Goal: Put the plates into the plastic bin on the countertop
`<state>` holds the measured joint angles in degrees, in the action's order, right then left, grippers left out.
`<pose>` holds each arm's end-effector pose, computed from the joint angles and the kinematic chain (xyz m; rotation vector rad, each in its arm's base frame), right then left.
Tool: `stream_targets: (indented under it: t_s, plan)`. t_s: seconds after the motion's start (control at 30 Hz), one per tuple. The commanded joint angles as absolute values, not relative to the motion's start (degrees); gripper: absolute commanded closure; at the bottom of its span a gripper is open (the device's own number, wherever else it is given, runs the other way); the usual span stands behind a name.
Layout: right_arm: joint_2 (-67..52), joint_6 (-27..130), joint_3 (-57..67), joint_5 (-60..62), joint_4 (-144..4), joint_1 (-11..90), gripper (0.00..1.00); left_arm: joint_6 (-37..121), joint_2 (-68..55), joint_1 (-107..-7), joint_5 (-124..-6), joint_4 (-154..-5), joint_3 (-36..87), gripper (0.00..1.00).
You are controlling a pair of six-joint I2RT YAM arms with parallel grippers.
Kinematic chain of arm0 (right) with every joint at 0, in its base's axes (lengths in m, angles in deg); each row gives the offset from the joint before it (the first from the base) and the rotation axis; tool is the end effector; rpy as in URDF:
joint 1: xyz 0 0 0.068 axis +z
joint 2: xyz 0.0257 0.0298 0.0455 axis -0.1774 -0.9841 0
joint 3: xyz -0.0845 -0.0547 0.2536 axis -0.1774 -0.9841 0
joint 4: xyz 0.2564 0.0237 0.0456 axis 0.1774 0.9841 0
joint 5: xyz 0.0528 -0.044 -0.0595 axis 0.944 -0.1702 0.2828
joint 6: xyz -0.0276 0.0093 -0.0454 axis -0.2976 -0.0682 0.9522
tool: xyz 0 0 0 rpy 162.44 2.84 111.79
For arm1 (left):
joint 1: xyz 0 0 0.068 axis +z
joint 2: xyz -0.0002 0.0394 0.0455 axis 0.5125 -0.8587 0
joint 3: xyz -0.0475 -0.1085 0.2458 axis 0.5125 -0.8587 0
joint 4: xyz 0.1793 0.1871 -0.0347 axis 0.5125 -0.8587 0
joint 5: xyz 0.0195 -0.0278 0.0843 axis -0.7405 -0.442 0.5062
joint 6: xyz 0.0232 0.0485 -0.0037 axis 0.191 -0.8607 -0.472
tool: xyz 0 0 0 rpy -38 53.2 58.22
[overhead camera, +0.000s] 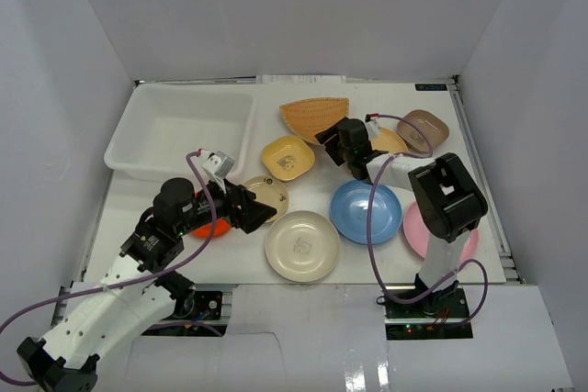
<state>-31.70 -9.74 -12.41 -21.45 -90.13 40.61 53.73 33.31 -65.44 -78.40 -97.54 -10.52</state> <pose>0.3469 0.1930 0.1777 0.8472 1.9598 0.8017 0.1173 -0.0969 0.3028 0.4667 1.8931 -1.0383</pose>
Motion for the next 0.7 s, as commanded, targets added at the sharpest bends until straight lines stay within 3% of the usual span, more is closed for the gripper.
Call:
stream_targets:
  t_s: [0.0, 0.2, 0.3, 0.33, 0.43, 0.67]
  plan:
    - [-33.47, -12.55, -9.94, -26.57, -92.55, 40.37, 0.37, 53.43, 33.60, -65.11, -78.70, -96.98, -10.35, 0.02]
    - [-36.72, -13.26, -7.57, -26.49, -92.90, 39.49, 0.47, 53.43, 34.30, -65.02, -77.83, -96.98, -10.36, 0.02]
    - [-38.13, -13.61, -6.08, -25.26, -93.51, 38.96, 0.62, 53.43, 34.65, -64.67, -76.51, -96.98, -10.44, 0.02]
    - [-38.22, -13.87, -5.90, -25.08, -94.04, 38.79, 0.72, 53.43, 34.57, -64.58, -76.24, -96.98, -10.44, 0.02]
    - [-36.47, -13.17, -6.07, -26.04, -97.11, 38.35, 0.89, 53.52, 34.30, -64.32, -75.01, -97.16, -10.44, 0.02]
    - [-28.83, -0.70, -2.30, -28.07, -100.99, 37.56, 0.92, 57.21, 34.92, -64.32, -72.73, -95.75, -10.89, 0.02]
